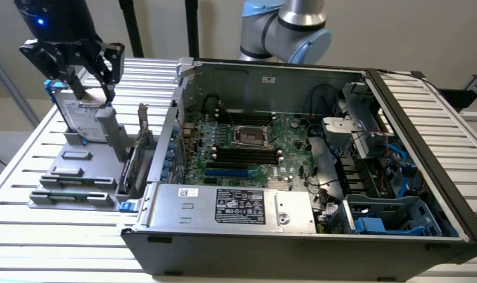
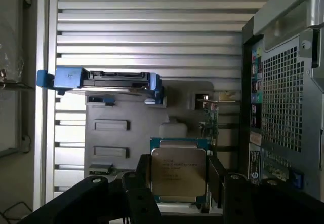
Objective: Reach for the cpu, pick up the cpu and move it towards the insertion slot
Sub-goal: 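Pick up the cpu and move it towards the insertion slot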
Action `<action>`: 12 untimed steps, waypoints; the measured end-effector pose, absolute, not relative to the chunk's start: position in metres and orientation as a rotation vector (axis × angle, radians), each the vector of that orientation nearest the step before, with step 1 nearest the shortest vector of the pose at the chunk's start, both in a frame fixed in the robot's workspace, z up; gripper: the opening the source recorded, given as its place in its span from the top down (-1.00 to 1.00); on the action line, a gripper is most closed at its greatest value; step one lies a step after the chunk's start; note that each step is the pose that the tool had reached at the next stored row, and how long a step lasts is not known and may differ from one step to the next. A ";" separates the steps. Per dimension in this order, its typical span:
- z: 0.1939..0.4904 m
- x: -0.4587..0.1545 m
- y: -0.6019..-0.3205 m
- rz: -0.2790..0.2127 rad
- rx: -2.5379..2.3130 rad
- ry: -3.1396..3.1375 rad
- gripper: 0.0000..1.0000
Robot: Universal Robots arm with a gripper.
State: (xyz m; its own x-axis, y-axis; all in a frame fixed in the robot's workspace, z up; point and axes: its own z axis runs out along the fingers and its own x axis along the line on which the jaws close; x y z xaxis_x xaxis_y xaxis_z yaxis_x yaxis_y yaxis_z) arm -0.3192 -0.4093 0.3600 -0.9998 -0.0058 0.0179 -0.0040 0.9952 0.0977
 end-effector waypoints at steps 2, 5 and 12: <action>0.363 -0.310 -0.409 -0.161 0.008 -3.119 -0.08; 0.368 -0.296 -0.409 -0.172 0.008 -3.119 -0.08; 0.372 -0.264 -0.409 -0.185 0.008 -3.118 -0.08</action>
State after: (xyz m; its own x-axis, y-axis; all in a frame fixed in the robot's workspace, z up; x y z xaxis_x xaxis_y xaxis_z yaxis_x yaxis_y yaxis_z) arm -0.2643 -0.4093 0.3723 -0.9998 -0.0061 0.0178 -0.0040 0.9930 0.1181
